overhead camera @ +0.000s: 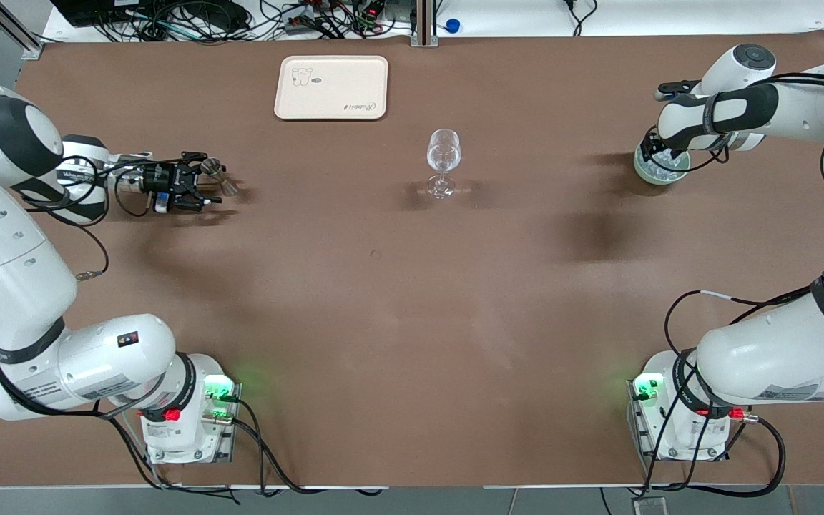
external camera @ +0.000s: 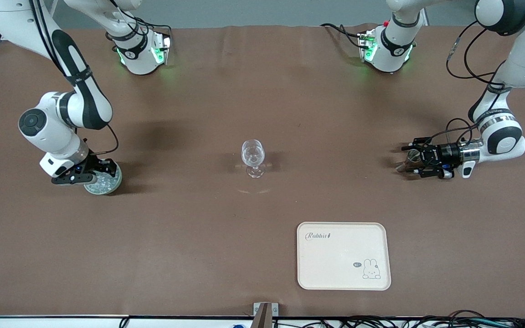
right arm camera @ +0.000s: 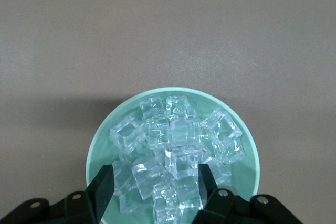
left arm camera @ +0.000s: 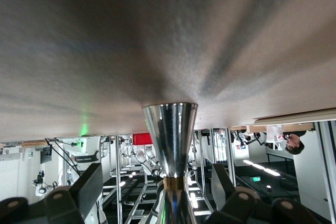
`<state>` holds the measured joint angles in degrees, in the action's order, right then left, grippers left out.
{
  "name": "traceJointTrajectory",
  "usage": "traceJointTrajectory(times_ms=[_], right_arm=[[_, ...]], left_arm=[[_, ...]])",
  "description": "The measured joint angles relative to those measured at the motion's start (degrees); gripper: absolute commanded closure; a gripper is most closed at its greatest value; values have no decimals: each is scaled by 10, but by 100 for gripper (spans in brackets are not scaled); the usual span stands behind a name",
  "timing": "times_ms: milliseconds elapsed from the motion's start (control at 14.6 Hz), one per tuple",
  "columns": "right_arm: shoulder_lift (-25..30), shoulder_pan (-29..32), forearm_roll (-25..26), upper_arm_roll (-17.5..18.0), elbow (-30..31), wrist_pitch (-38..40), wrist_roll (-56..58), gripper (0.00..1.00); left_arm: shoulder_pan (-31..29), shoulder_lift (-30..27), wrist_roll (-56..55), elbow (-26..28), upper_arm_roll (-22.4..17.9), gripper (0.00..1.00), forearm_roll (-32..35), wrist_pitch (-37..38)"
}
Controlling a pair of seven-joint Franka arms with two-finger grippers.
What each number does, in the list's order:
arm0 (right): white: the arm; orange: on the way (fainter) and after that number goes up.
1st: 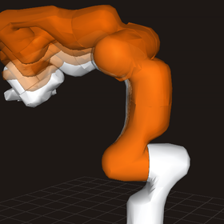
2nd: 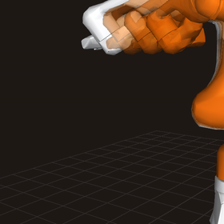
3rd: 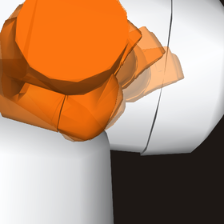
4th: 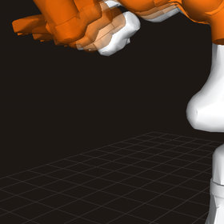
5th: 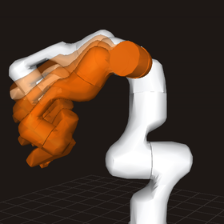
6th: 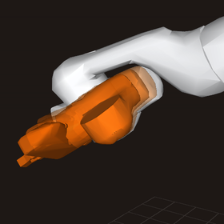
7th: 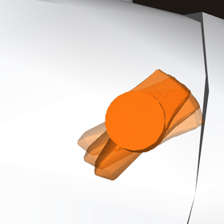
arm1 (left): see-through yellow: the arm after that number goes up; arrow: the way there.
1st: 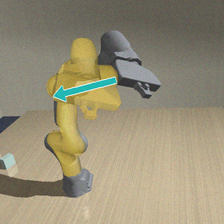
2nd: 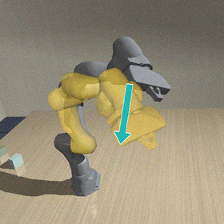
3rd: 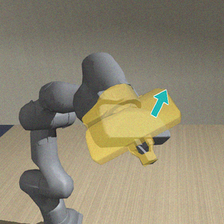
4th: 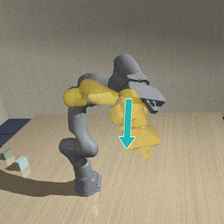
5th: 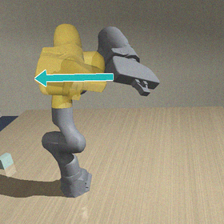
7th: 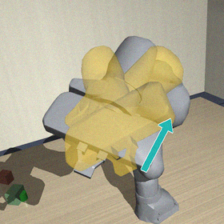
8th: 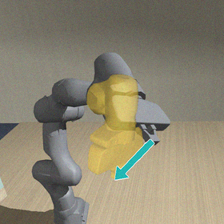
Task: Pour wine and add ice with both arms
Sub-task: 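Lift the jigger with the left gripper while the right gripper lifts ice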
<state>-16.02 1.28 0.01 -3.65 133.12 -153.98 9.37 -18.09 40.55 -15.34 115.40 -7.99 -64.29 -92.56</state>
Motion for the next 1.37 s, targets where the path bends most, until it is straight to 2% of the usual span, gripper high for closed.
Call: traceJointTrajectory(times_ms=[69, 137, 275, 481, 618, 824, 893, 1030, 1099, 1236, 1373], right_arm=[[-2, 0, 0, 0, 0, -3, 0, 33], [-4, 0, 0, -1, 0, -6, 0, 36], [-8, 0, 0, -1, 0, -17, 0, 43], [-10, 0, 0, -1, 0, -19, 0, 68], [-11, 0, 0, -2, -1, -19, 0, 81], [-11, 0, 0, -2, -1, -19, -1, 82], [-11, 0, 0, -2, -1, -19, -1, 83], [-11, 0, 0, -2, -1, -19, -1, 85], [-11, 0, 0, -2, -2, -16, -1, 87], [-11, 0, 0, -3, -12, 16, -1, 89], [-11, 0, 0, -3, -29, 56, -1, 90]], left_arm=[[-5, 1, 0, 0, 0, 13, 0, 4], [-7, 2, 0, 0, 0, 22, -2, 5], [-8, 4, 0, 0, 0, 25, -14, 9], [-7, 5, 1, 0, 0, 26, -26, 13], [-7, 5, 0, 0, 0, 32, -27, 13], [-7, 6, 1, 0, 0, 44, -27, 14], [-7, 6, 0, 0, 0, 54, -27, 14], [-7, 6, 0, 0, 0, 82, -27, 17], [-7, 7, 0, -1, 0, 89, -27, 19], [-8, 8, 0, 0, 0, 89, -27, 25], [-9, 9, 0, 0, -1, 97, -27, 31]])
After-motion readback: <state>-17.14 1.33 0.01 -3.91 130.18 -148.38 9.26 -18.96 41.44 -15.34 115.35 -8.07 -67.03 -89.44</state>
